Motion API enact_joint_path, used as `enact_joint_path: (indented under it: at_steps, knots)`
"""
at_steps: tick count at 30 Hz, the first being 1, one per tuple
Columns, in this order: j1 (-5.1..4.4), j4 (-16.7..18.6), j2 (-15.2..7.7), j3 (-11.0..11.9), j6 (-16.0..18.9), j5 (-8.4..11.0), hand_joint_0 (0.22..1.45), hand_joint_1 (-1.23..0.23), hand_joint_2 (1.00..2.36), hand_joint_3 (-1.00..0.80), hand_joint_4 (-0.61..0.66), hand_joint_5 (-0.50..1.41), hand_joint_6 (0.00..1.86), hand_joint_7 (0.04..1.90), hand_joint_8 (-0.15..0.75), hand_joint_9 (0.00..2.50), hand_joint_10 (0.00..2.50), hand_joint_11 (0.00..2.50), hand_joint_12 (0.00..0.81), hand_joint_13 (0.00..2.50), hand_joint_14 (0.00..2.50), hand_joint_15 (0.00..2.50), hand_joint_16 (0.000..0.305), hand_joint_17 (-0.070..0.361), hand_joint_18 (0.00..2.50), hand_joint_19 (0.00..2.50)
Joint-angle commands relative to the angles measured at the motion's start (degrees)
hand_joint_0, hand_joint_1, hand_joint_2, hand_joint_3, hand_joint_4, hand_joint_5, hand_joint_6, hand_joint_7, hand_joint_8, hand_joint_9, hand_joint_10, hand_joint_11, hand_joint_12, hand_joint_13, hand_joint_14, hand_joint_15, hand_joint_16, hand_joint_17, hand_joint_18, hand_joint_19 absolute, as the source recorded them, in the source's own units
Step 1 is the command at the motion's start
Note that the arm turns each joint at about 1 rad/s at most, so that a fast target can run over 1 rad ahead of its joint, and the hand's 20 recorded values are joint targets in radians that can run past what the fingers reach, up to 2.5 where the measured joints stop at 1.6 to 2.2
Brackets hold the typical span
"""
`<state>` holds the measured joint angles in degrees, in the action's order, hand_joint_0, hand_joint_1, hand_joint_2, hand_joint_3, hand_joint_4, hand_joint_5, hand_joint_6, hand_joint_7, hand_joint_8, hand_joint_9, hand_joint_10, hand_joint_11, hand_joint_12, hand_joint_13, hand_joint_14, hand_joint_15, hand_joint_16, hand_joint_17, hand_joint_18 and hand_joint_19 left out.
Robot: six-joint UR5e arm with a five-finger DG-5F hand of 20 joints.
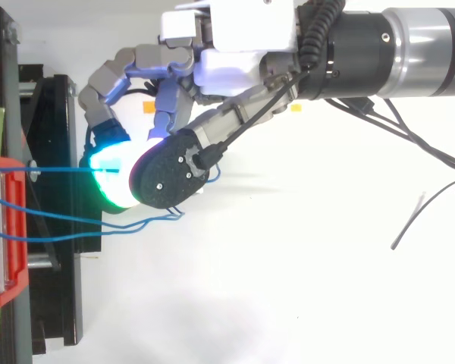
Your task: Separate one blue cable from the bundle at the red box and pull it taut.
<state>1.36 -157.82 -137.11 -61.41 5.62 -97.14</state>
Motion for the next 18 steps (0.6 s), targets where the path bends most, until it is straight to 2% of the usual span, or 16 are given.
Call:
enact_joint_path:
  at_steps: [1,9,12,13,16,17,18]
  knots:
    - [0.05,0.06,0.0,-0.02,-0.17,0.02,0.77,-0.77,1.0,-0.46,-0.05,-0.19,0.91,1.2,0.327,1.25,0.02,1.42,0.338,1.15,0.23,1.7,0.034,0.077,1.16,1.5]
    - [0.05,0.06,0.0,-0.02,-0.43,0.02,0.77,-0.77,1.0,-0.46,-0.05,-0.19,0.91,1.2,0.321,1.25,0.02,1.43,0.343,1.07,0.83,1.58,0.035,0.079,1.21,1.66]
    - [0.05,0.06,0.0,-0.02,-0.43,0.02,0.77,-0.77,1.0,-0.46,-0.05,-0.19,0.91,1.19,0.321,1.23,0.02,1.4,0.345,1.06,0.9,1.57,0.035,0.079,1.22,1.67]
    - [0.05,0.06,0.0,-0.11,-0.43,0.02,0.77,-0.77,1.0,-0.46,-0.05,-0.19,0.91,1.2,0.32,1.23,0.01,1.41,0.341,1.08,0.74,1.6,0.035,0.079,1.22,1.63]
    - [0.05,0.06,0.0,-0.02,-0.43,-0.06,0.77,-0.77,1.0,-0.46,-0.05,-0.19,0.91,1.2,0.328,1.17,0.02,1.32,0.342,1.17,0.0,1.66,0.037,0.082,1.16,1.51]
    - [0.05,0.14,0.0,-0.02,-0.43,0.02,0.77,-0.77,1.0,-0.46,-0.05,-0.19,0.91,1.2,0.329,1.15,0.02,1.31,0.352,1.14,0.01,1.52,0.038,0.085,1.14,1.45]
    - [0.05,0.06,0.0,-0.02,-0.43,0.02,0.77,-0.77,1.0,-0.46,-0.05,-0.19,0.91,1.21,0.338,1.14,0.02,1.28,0.369,1.07,0.02,1.27,0.038,0.085,1.09,1.33]
